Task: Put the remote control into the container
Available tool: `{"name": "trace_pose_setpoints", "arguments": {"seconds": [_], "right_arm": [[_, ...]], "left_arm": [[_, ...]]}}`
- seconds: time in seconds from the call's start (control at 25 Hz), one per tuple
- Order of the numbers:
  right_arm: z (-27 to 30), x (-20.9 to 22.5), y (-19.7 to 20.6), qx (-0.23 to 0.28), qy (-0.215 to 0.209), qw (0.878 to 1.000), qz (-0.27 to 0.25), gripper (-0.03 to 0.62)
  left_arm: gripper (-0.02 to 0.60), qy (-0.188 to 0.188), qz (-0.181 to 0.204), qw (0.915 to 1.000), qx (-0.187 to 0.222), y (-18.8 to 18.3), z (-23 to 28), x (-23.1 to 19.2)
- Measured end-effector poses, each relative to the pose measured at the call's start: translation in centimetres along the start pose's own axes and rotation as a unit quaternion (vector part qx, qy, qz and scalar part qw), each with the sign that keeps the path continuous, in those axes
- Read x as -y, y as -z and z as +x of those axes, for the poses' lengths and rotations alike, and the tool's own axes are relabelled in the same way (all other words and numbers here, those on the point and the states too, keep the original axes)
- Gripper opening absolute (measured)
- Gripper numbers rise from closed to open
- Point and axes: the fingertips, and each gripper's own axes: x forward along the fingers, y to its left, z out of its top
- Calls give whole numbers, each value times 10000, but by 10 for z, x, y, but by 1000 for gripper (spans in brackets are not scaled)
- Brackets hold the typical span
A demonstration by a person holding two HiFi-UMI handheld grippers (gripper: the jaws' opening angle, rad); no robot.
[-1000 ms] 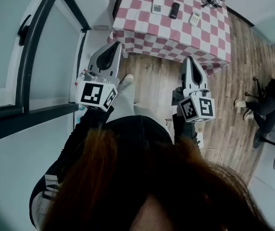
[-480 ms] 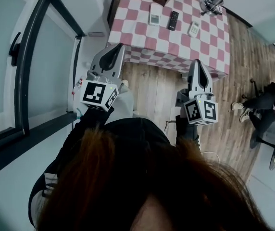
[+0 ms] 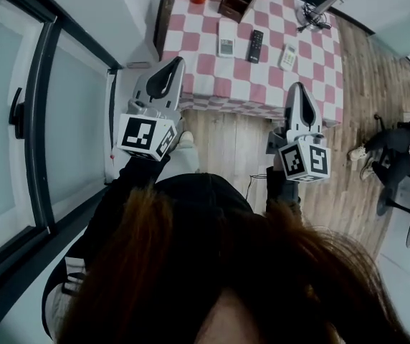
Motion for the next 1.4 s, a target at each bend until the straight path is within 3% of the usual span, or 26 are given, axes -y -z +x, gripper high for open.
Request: {"name": "trace_pose_setpoints", "arguments": {"seconds": [0.68,1.4], "right_arm": [[75,0,-2,48,471,9988,-106,18],[107,-20,14,-28,187,9998,19,18]], "left_arm": [[9,428,-174,9989,20,6,70,-71],[9,204,-281,9994,-59,16,74,-105]]}}
